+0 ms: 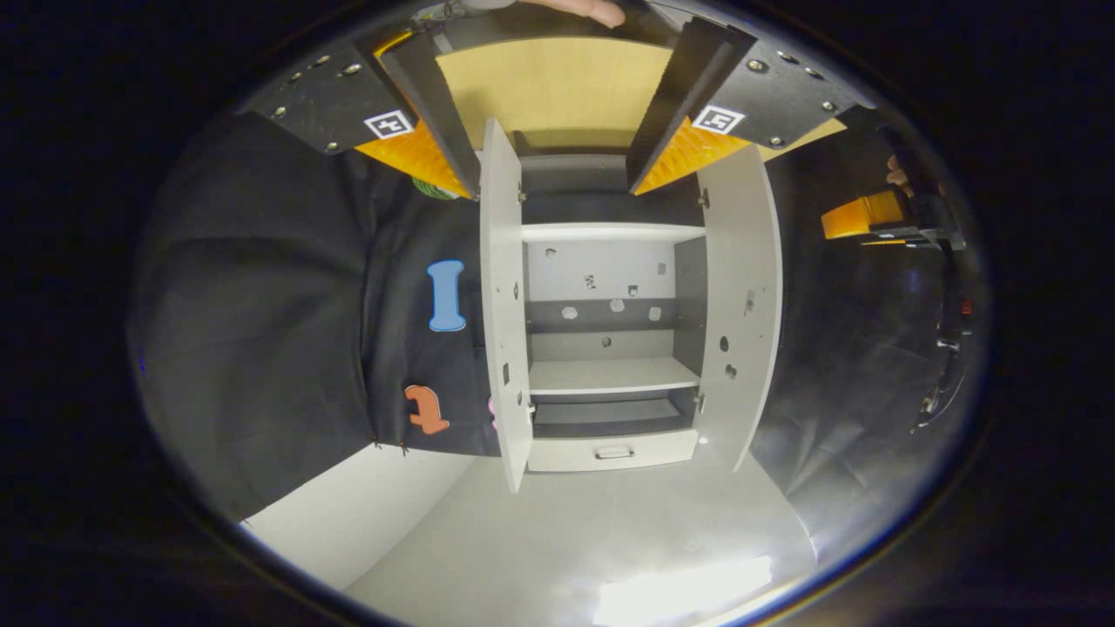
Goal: Open the right door of the double-door shoe cabinet with the right hand, and open the left door with the left hand.
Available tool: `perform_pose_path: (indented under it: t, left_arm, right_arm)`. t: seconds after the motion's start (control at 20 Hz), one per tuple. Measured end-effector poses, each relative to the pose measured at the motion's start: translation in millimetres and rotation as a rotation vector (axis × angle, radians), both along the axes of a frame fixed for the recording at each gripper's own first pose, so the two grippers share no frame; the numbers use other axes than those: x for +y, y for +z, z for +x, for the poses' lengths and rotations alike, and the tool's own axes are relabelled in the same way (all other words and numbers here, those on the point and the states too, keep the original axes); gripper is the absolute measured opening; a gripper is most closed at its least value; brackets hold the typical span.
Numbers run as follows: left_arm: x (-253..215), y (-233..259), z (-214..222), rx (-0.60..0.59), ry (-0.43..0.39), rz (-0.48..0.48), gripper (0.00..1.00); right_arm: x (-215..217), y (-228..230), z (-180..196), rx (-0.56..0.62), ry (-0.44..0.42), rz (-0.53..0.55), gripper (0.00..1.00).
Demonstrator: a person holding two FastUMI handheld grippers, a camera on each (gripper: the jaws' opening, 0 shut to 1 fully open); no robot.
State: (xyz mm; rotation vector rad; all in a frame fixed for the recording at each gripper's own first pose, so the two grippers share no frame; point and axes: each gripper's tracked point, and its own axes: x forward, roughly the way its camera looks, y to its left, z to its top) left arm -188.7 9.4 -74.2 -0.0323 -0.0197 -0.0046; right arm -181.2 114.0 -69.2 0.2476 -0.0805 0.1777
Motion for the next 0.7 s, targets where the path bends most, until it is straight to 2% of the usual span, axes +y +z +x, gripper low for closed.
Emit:
perform_pose_path:
  t: [0.1,0.2,0.25,0.3,0.35,0.5,0.55,0.7]
  left_arm:
    - [0,-1,0,0.000,0.002,0.008,0.96]
    - [0,-2,0,0.003,0.004,-0.002,0.96]
    - [-1,-2,1,0.006,0.002,-0.010,0.96]
    - [-1,-3,1,0.007,0.002,-0.009,0.96]
    - [1,-2,1,0.006,0.007,-0.004,0.96]
    - [-2,1,-1,-0.009,0.001,0.005,0.97]
    - [-4,3,-3,-0.017,-0.007,0.005,0.94]
    - [-6,4,-5,-0.027,-0.012,0.006,0.96]
  right_arm:
    - [-2,0,-2,-0.003,-0.005,0.001,1.00]
    - [-1,3,-5,-0.014,0.003,0.001,0.97]
    - [-1,3,-7,-0.020,0.005,-0.002,1.00]
    - [0,4,-8,-0.024,0.007,-0.007,0.97]
    - [-2,4,-9,-0.024,0.002,-0.009,1.00]
    - [-3,5,-9,-0.024,-0.007,-0.006,0.97]
    - [-4,5,-10,-0.026,-0.008,-0.004,0.97]
    - [-4,5,-11,-0.028,-0.005,0.000,1.00]
